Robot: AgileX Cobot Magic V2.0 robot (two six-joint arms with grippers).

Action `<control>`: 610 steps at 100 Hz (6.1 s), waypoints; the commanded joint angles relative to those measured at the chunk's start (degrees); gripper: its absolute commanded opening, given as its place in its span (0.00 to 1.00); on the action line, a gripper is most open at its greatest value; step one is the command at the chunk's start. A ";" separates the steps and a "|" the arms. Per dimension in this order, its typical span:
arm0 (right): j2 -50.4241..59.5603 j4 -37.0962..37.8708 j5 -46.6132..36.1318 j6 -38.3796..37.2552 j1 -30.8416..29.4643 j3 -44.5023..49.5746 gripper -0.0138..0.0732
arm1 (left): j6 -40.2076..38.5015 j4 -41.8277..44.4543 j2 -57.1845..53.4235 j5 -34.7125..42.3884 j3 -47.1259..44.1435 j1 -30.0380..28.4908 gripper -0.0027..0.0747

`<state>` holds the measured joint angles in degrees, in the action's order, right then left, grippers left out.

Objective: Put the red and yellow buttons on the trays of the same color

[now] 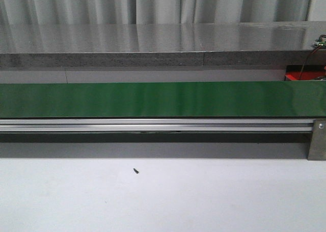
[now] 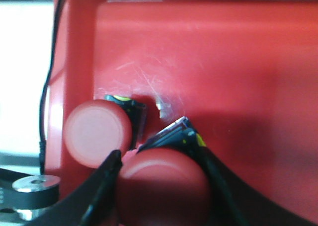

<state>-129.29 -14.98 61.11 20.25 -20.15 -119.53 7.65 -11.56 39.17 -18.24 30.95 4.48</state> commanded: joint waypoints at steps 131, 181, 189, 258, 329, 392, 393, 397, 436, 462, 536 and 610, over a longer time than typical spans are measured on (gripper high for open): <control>20.88 -4.48 4.94 0.26 2.81 -1.06 0.74 | -0.12 -0.56 0.19 4.36 1.73 0.38 0.01; 49.21 -4.43 -10.06 1.15 17.91 31.61 0.74 | -0.12 -0.56 0.19 3.99 1.73 0.38 0.01; 54.08 -4.43 -12.23 1.15 18.62 38.58 0.74 | -0.12 -0.56 0.19 3.69 1.73 0.38 0.01; 83.24 -4.43 -20.12 1.15 18.71 71.11 0.36 | -0.12 -0.93 0.19 3.20 1.73 0.38 0.01; 83.93 -4.43 -18.54 1.15 18.71 71.11 0.08 | -0.12 -0.93 0.19 2.19 1.73 0.38 0.49; 83.93 -4.43 -18.50 1.15 18.71 71.11 0.08 | -2.39 -0.75 7.65 -9.09 15.32 -11.30 0.75; 83.93 -4.43 -18.50 1.15 18.71 71.11 0.08 | -2.39 -0.75 8.01 -9.44 15.78 -11.30 0.75; 83.93 -4.43 -18.50 1.15 18.71 71.11 0.08 | -2.39 -0.75 10.41 -11.45 18.07 -13.85 0.75; 83.93 -4.43 -18.50 1.15 18.71 71.11 0.08 | -2.39 2.26 35.60 -18.07 39.71 -26.22 0.75; 83.93 -4.43 -18.50 1.15 18.71 71.11 0.08 | -2.39 3.49 49.71 -21.10 49.35 -26.10 0.75; 83.93 -4.43 -18.49 1.15 18.71 71.11 0.08 | -2.39 8.54 67.57 -15.32 58.42 -26.10 0.75; 83.93 -4.43 -18.13 1.15 18.71 71.11 0.08 | -2.39 11.56 80.72 -22.12 75.62 -26.10 0.75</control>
<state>-45.96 -18.40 45.90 20.90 -1.38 -46.92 5.85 0.00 122.62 -42.30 104.13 -21.62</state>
